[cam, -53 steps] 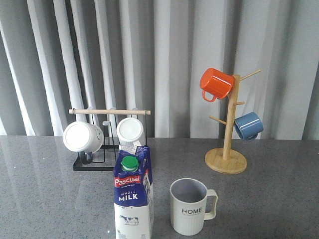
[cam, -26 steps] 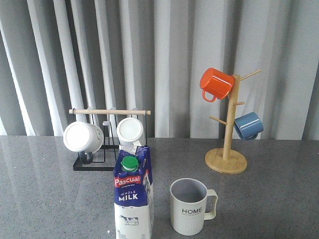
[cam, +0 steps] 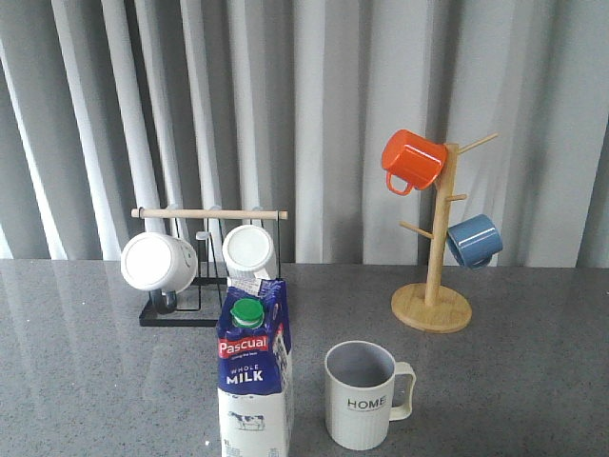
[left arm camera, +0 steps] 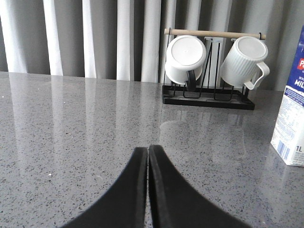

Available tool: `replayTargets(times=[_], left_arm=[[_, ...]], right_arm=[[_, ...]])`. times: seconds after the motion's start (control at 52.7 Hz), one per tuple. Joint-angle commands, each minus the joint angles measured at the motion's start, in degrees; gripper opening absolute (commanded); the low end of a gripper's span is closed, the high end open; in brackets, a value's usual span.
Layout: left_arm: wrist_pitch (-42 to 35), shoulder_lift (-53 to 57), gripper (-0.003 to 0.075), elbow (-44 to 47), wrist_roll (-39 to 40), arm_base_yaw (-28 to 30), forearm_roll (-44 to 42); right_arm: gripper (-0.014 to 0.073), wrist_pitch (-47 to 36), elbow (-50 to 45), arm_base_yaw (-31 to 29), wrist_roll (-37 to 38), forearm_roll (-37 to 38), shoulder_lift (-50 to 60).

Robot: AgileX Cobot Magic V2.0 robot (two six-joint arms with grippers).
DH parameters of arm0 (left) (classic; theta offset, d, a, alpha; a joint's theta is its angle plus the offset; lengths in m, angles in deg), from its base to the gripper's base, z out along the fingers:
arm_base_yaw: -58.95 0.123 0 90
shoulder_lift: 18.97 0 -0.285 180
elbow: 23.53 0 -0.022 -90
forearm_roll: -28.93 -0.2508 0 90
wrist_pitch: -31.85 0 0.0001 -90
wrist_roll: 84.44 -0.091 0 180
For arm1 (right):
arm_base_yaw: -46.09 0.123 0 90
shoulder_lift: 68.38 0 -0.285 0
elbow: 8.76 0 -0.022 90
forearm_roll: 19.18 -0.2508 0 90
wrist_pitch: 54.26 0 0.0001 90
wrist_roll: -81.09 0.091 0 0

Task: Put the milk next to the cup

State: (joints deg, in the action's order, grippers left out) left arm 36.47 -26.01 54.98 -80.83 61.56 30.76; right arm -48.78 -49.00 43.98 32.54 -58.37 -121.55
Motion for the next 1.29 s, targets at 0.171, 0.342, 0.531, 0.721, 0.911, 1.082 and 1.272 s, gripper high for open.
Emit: replayTargets(times=[0.171,0.342,0.531,0.721,0.911,1.082,1.272], left_arm=[[-5.69,0.67,-0.0008,-0.70,0.58,0.15,-0.04],[-6.02,0.67,-0.0008,-0.70,0.64,0.15,-0.04],[-6.57,0.67,-0.0008,-0.70,0.64,0.15,-0.04],[-6.51,0.56,-0.0008,-0.83,0.64,0.15,-0.04],[-6.51,0.56,-0.0008,-0.83,0.64,0.15,-0.04],[-6.51,0.56,-0.0008,-0.83,0.64,0.15,-0.04],[-6.51,0.56,-0.0008,-0.83,0.64,0.15,-0.04]], right_arm=[[-0.0003,-3.17,1.75,-0.37,-0.11,0.00,0.53],[-0.0003,-3.17,1.75,-0.37,-0.11,0.00,0.53],[-0.0003,-3.17,1.75,-0.37,-0.11,-0.05,0.53],[-0.0003,-3.11,1.75,-0.37,-0.11,-0.05,0.53],[-0.0003,-3.11,1.75,-0.37,-0.11,-0.05,0.53],[-0.0003,-3.11,1.75,-0.37,-0.11,-0.05,0.53],[-0.0003,-3.11,1.75,-0.37,-0.11,-0.05,0.53]])
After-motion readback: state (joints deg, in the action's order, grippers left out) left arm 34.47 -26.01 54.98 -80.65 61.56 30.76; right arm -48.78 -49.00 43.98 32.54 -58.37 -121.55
